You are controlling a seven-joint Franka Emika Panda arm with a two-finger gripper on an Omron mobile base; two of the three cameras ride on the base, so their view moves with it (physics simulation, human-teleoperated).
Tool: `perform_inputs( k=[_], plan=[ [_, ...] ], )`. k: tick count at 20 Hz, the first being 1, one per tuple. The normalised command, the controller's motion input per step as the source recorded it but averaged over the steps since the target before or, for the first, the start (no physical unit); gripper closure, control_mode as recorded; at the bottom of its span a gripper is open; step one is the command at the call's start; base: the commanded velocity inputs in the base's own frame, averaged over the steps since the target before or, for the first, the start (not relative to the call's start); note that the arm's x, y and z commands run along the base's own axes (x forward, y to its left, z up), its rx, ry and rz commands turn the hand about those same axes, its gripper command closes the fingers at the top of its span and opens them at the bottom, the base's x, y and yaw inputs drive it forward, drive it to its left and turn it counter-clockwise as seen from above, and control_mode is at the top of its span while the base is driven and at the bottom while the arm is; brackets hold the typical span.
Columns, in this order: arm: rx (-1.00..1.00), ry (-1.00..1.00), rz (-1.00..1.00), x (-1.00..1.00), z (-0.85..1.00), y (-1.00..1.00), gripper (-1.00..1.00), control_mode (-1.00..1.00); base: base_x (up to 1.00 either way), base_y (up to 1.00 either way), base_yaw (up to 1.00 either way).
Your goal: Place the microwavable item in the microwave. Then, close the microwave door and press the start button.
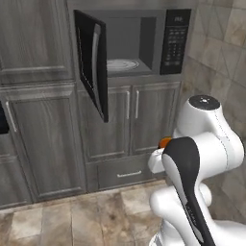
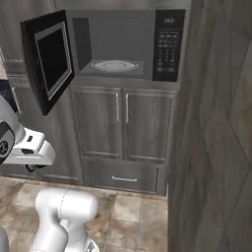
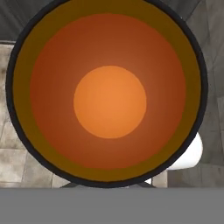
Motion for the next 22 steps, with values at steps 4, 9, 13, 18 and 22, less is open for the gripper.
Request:
perform_inputs(
  k=[4,9,13,18,22],
  plan=[
    [0.0,0.0,0.0,0.0,0.0,0.0,1.0,1.0,0.4,-0.59,0.0],
    [0.0,0.0,0.0,0.0,0.0,0.0,1.0,1.0,0.61,-0.33,0.0],
    [0.0,0.0,0.0,0.0,0.0,0.0,1.0,1.0,0.74,-0.12,0.0],
    [0.0,0.0,0.0,0.0,0.0,0.0,1.0,1.0,0.71,-0.09,0.0],
    [0.0,0.0,0.0,0.0,0.0,0.0,1.0,1.0,0.6,-0.11,0.0]
  ],
)
